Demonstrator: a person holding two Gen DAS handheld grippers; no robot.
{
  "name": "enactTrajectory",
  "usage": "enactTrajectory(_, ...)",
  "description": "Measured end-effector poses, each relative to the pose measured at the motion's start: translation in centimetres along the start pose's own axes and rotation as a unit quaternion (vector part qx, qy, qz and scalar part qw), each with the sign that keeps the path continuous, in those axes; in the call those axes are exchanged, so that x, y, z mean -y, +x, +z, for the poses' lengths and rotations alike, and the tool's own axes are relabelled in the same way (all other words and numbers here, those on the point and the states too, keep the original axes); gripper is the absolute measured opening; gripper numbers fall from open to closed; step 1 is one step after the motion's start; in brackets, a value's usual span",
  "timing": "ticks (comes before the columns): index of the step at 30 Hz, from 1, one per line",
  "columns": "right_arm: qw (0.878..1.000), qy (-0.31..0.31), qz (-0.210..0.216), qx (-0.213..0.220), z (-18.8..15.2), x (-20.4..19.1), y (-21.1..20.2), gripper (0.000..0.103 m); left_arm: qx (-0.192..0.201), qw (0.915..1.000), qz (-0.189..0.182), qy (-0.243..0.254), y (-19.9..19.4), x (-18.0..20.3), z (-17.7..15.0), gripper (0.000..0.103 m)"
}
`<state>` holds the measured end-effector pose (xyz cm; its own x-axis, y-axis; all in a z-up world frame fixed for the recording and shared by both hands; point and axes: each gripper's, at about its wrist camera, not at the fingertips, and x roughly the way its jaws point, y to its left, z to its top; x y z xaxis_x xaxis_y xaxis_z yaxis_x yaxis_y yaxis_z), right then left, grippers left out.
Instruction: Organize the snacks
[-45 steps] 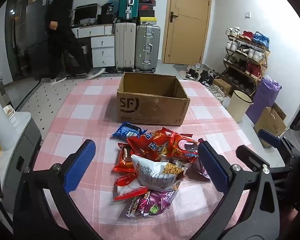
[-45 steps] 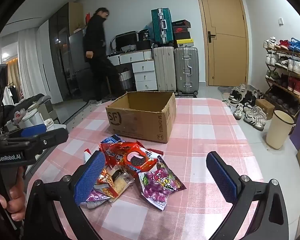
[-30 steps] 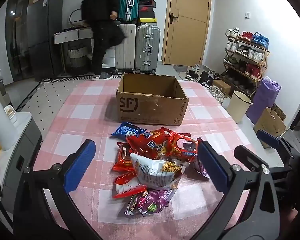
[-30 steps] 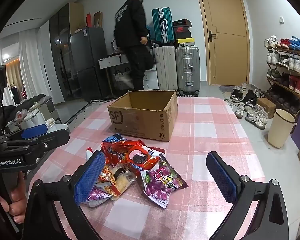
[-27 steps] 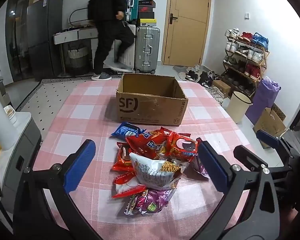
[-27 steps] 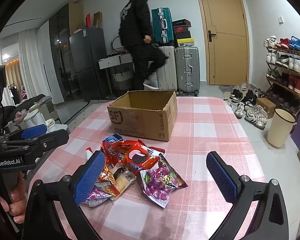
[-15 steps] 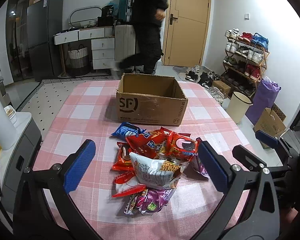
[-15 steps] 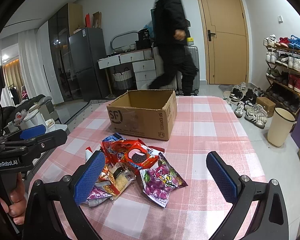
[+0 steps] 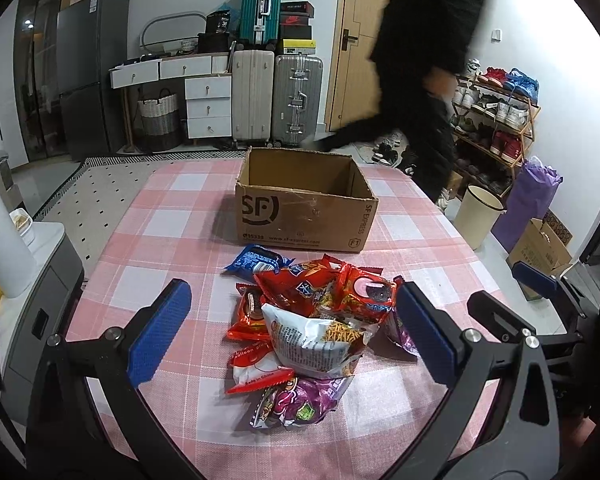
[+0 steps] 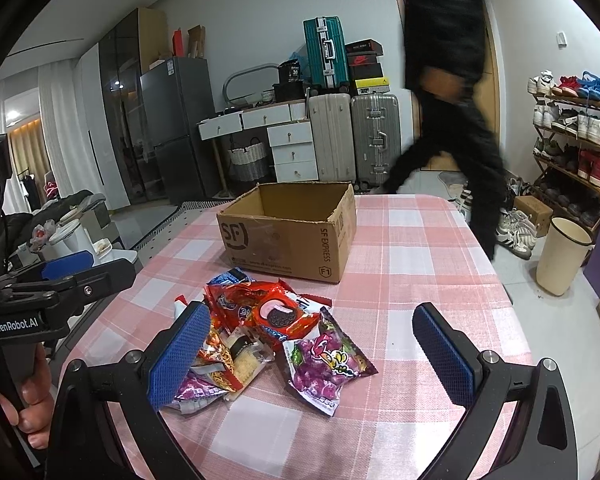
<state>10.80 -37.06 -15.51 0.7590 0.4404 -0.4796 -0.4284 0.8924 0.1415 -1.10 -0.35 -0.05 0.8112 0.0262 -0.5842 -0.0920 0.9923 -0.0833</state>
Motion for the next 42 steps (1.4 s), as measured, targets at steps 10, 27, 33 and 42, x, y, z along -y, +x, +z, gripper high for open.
enactTrajectory(10,1.0,0.001,0.0,0.002,-0.1,0.0,0.0,0.103,-0.003,1.0,-0.001,-0.004,0.1,-0.1,-0.2,0.102)
enactTrajectory(27,1.0,0.001,0.0,0.002,-0.2,0.0,-0.1,0.103,-0.009,0.9998,-0.012,-0.009,0.7,-0.3,-0.5,0.102)
enactTrajectory(33,1.0,0.002,0.0,0.002,-0.3,0.0,-0.1,0.103,-0.014,0.9996,-0.021,-0.013,1.2,-0.6,-0.6,0.102)
enactTrajectory(42,1.0,0.006,0.0,-0.004,-0.9,0.3,0.3,0.103,-0.032,0.9972,-0.055,-0.039,2.5,-3.3,-1.2,0.102)
